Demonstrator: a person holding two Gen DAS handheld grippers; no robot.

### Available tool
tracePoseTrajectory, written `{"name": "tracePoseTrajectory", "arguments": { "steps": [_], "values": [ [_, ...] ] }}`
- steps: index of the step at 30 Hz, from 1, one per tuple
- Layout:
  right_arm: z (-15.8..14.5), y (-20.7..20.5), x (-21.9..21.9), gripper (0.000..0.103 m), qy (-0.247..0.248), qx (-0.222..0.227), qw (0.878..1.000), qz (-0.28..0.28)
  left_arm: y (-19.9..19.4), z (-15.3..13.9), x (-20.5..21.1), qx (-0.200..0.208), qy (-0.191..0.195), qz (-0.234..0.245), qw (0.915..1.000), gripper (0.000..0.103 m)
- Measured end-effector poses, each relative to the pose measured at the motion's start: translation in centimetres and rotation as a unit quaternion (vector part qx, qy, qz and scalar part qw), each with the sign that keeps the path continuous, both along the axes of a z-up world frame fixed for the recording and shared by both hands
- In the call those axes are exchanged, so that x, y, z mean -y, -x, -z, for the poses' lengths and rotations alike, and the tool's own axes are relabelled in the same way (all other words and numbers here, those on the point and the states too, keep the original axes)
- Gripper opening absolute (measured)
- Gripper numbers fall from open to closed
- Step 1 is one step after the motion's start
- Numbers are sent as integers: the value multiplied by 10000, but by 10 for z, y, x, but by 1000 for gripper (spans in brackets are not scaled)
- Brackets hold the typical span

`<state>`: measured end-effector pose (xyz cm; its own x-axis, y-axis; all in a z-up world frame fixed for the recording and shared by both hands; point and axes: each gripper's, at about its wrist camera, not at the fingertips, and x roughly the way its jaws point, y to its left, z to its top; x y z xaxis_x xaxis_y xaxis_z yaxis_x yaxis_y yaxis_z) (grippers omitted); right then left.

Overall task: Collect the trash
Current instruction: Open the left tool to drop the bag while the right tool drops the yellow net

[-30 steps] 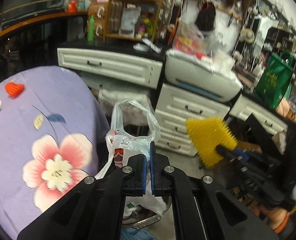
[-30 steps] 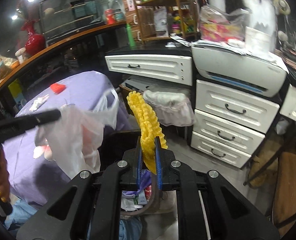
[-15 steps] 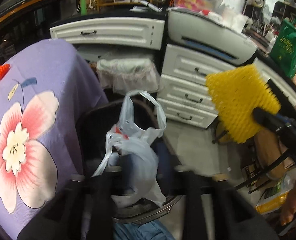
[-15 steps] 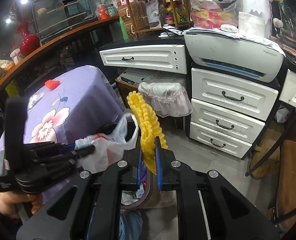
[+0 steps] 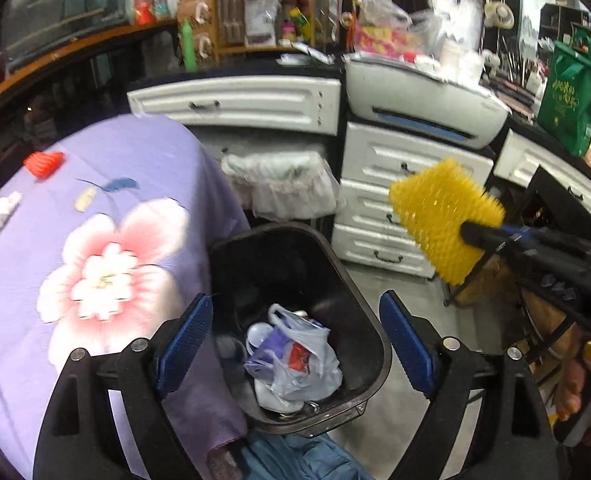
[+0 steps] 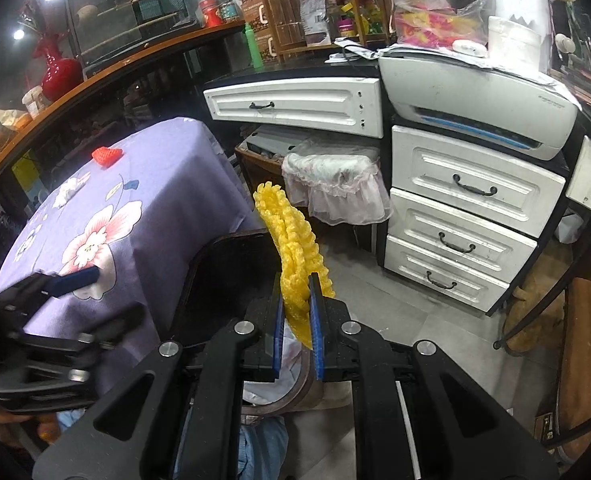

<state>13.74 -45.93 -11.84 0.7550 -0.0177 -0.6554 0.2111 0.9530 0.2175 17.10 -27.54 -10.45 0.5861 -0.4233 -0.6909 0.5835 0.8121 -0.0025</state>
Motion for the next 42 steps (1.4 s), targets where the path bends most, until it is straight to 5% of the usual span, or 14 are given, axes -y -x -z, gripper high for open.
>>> {"name": "tracePoseTrajectory", "arguments": {
  "steps": [11,26,27,30,42],
  "values": [
    [23,-30,-50,12,-214,-269,9972,-667,5,-48,-45,607,400,-532,9959,90],
    [92,-79,-90,15,-149,-1072,9900,-907,5,-55,-97,636,562,-1082,9905,92],
    [97,-82,-93,23,-110,-1174,9892,-876,5,-55,-99,637,566,-1107,9902,92],
    [103,-82,-94,70,24,-1169,9909,-670,5,-55,-107,636,595,-1174,9893,93],
    [58,-69,-96,77,234,-899,9936,-636,-1,-59,-148,708,461,-1329,9875,97]
  ]
}}
